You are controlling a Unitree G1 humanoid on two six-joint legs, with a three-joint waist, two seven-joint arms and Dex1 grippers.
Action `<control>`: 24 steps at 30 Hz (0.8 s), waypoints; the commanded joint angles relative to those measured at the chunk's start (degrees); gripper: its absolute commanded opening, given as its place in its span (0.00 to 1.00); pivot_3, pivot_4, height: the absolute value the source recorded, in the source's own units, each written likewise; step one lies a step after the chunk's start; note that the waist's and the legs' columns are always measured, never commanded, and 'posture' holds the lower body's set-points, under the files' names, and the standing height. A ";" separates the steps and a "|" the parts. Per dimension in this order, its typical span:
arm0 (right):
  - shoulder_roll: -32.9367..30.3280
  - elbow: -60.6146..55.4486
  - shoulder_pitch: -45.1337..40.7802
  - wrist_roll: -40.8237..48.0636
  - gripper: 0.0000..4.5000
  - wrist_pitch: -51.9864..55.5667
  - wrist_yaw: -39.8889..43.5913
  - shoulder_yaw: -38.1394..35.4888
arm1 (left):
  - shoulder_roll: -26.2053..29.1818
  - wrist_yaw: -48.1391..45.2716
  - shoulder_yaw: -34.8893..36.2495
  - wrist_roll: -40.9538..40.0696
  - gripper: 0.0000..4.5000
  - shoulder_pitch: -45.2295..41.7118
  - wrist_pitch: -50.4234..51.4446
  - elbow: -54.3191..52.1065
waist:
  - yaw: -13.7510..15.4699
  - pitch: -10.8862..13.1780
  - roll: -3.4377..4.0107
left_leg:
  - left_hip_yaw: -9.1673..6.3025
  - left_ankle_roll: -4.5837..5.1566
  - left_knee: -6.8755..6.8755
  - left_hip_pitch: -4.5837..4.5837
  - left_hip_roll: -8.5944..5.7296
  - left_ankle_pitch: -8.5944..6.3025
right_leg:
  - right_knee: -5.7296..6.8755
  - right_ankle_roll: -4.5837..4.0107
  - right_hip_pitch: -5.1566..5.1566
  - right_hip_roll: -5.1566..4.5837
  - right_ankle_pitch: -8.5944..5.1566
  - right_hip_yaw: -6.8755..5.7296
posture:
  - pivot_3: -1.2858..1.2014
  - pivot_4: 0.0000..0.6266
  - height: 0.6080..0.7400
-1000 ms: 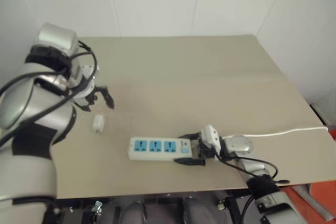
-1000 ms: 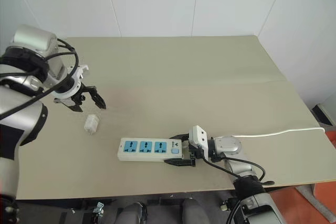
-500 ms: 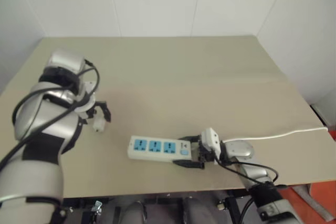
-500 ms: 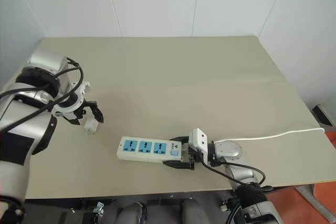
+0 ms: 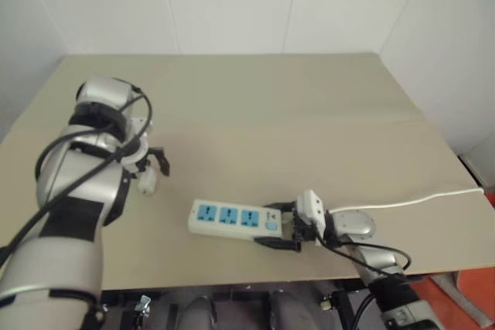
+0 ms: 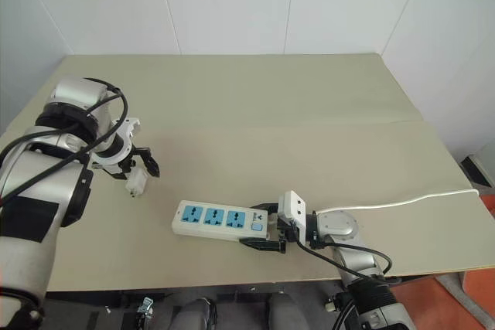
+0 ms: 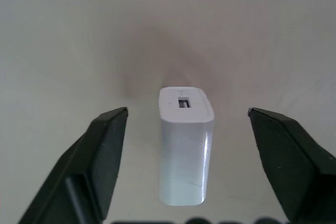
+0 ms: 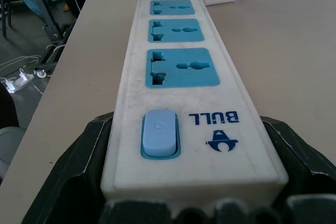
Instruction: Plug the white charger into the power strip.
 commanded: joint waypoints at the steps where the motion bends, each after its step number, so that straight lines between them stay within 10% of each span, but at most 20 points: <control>1: 0.21 -0.58 0.27 0.87 0.77 0.48 -0.30 0.51 | 0.28 -1.28 0.53 1.36 0.66 0.18 0.63 -1.04 | 0.01 0.00 0.00 | 0.00 0.00 0.01 0.00 0.00 0.00 | 0.00 0.00 0.00 0.00 0.00 0.00 | 0.52 0.24 1.00; 8: 0.41 -1.34 0.54 1.41 0.77 1.56 -1.12 0.43 | 0.29 -2.06 0.86 2.75 0.22 0.60 0.69 -1.07 | 0.00 0.00 0.00 | 0.00 -0.01 0.04 0.02 0.00 0.00 | 0.04 0.00 0.02 -0.01 0.00 0.00 | 0.52 0.24 1.00; 18: 0.23 -2.44 1.19 1.59 0.77 2.78 -1.27 0.34 | 2.84 -9.06 4.39 1.08 0.22 0.12 -8.38 -11.42 | 0.07 0.01 -0.01 | -0.02 -0.04 0.05 -0.02 0.00 0.02 | 0.06 -0.01 0.02 -0.02 0.00 0.00 | 0.52 0.24 1.00; 24: 0.90 -1.54 0.44 1.38 0.77 2.56 -1.12 0.70 | 2.12 0.57 23.18 -1.87 0.22 7.62 -32.99 -31.02 | 0.16 -0.01 0.00 | 0.05 -0.11 0.03 0.03 0.05 0.05 | 0.08 -0.02 0.01 -0.13 0.02 0.00 | 0.52 0.24 1.00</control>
